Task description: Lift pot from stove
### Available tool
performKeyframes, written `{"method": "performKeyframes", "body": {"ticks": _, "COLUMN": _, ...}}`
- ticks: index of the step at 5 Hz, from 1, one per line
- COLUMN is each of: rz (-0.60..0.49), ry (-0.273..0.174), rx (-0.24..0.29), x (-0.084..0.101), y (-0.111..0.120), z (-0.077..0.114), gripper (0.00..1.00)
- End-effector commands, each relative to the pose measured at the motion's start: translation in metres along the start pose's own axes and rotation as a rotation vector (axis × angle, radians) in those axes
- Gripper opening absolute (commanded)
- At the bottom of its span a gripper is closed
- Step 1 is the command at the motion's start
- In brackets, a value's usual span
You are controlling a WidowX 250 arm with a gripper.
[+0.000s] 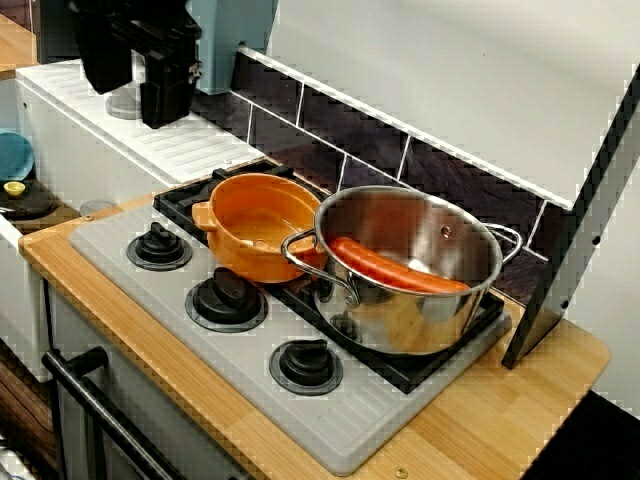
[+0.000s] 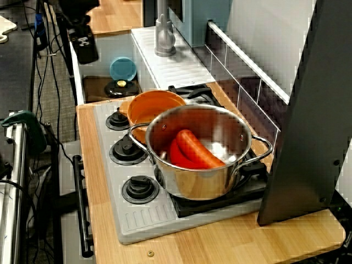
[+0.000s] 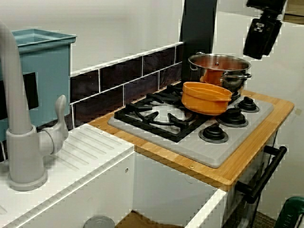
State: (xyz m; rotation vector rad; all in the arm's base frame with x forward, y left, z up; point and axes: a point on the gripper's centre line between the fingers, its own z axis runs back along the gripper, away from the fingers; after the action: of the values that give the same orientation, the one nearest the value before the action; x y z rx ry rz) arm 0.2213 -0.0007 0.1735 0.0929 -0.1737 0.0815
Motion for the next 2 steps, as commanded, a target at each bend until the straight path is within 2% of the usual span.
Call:
{"method": "performKeyframes", "body": {"ticks": 1, "rz": -0.167, "ry": -0.114, "rx": -0.05, "x": 0.031, "y": 0.0018, "z": 0.0025, "gripper": 1.0}}
{"method": "performKeyframes", "body": {"ticks": 2, "rz": -0.194, "ry": -0.145, "rx": -0.075, "x": 0.0374, "y": -0.0036, "z": 0.0085, "gripper": 1.0}}
